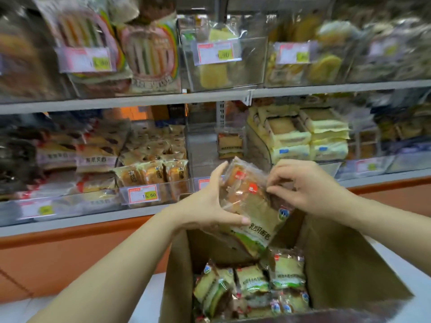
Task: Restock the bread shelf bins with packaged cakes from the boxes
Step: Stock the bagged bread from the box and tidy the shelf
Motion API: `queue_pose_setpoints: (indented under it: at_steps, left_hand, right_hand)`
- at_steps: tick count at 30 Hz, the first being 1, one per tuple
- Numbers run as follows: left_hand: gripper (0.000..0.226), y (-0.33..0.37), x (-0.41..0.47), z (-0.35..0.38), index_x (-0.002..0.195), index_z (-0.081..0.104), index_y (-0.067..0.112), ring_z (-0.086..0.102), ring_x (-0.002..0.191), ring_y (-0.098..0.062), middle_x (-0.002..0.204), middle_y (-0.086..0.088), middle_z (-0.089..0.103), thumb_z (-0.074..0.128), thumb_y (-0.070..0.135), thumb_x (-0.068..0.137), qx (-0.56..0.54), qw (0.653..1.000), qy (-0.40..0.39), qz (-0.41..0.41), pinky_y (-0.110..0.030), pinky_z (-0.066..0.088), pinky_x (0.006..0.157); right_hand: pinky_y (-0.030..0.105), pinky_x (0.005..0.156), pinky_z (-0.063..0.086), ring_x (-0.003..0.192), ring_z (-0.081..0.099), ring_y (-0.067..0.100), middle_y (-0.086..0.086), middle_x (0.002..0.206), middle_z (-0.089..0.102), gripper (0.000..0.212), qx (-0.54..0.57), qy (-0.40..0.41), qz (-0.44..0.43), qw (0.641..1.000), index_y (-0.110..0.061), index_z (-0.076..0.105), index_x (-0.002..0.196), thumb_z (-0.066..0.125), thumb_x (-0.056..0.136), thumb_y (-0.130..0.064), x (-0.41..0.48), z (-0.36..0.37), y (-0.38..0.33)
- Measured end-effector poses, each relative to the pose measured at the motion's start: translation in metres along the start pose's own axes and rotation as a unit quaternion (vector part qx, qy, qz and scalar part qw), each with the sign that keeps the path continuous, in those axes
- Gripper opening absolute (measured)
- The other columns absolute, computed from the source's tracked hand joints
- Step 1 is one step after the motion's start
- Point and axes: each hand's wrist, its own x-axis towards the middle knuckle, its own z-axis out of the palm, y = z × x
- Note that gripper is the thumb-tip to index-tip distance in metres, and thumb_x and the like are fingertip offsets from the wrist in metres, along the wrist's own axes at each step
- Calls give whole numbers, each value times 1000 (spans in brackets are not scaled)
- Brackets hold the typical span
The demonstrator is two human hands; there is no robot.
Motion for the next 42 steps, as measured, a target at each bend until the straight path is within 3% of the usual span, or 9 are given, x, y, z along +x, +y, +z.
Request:
queue_pose_setpoints:
  at_steps: [5, 9, 14, 17, 21, 26, 33, 36, 42]
  left_hand:
    - [117, 16, -7, 6, 146, -12, 44, 41, 123, 6, 148, 18, 31, 79, 42, 73, -24, 997, 56, 42, -2, 35, 91]
    - [108, 13, -7, 9, 147, 3, 45, 42, 120, 17, 140, 27, 39, 80, 38, 73, -72, 986, 126, 84, -11, 36, 101]
    - [103, 13, -2, 3, 138, 5, 54, 46, 111, 22, 122, 37, 44, 81, 31, 73, -96, 969, 206, 94, -8, 41, 95]
    - [100, 21, 9, -2, 140, 9, 53, 46, 116, 16, 125, 34, 46, 80, 39, 72, -92, 965, 224, 101, -23, 39, 105]
    - [93, 32, 28, -4, 136, 10, 61, 42, 122, 15, 129, 34, 45, 77, 39, 75, -78, 965, 223, 117, -14, 36, 104]
    - [78, 29, 69, -19, 145, 30, 34, 43, 120, -2, 127, 9, 33, 74, 28, 81, -26, 954, 284, 92, -28, 42, 106]
    - [72, -1, 131, -28, 148, 26, 31, 47, 122, -4, 129, 13, 49, 60, 6, 90, -132, 919, 370, 19, -26, 40, 101]
    - [60, -22, 158, -32, 143, 26, 23, 53, 119, -15, 127, 2, 55, 53, 3, 93, -149, 907, 391, -49, -31, 42, 99]
    - [42, -61, 222, -56, 132, 29, 18, 57, 109, -22, 125, -5, 55, 50, 15, 96, -115, 930, 318, -145, -31, 44, 93]
  right_hand:
    - [9, 74, 44, 85, 56, -1, -16, 86, 56, 21, 64, 66, 32, 995, -36, 58, 78, 66, 85, -18, 6, -21, -19]
    - [4, 81, 38, 96, 50, -5, -15, 102, 53, 12, 73, 72, 66, 993, -36, 56, 89, 66, 83, -34, 14, -24, -25]
    - [24, 87, 50, 119, 45, 3, -19, 131, 40, 110, 319, 17, 259, 912, -40, 23, 144, 84, 54, -51, 7, -22, -13]
    - [37, 87, 56, 109, 62, 11, -10, 121, 62, 89, 464, -34, 258, 847, -35, 43, 130, 90, 54, -32, 4, -7, -6]
    - [40, 98, 50, 110, 61, 8, -9, 114, 67, 51, 440, 47, 261, 858, -31, 52, 119, 74, 74, -19, 15, 6, 8]
    - [19, 76, 51, 99, 60, 2, -11, 104, 65, 32, 363, 131, 277, 880, -28, 54, 108, 69, 84, -14, 49, 14, 29]
    - [4, 71, 42, 99, 55, 3, -9, 113, 60, 53, 307, 184, 278, 892, -22, 46, 133, 63, 87, -3, 116, 56, 65]
    - [18, 88, 41, 109, 52, 8, -7, 121, 57, 54, 301, 165, 302, 889, -24, 42, 138, 58, 91, -4, 140, 89, 85]
    - [26, 85, 43, 105, 58, 21, 4, 114, 62, 39, 275, 126, 373, 877, -18, 54, 124, 47, 90, 0, 190, 140, 138]
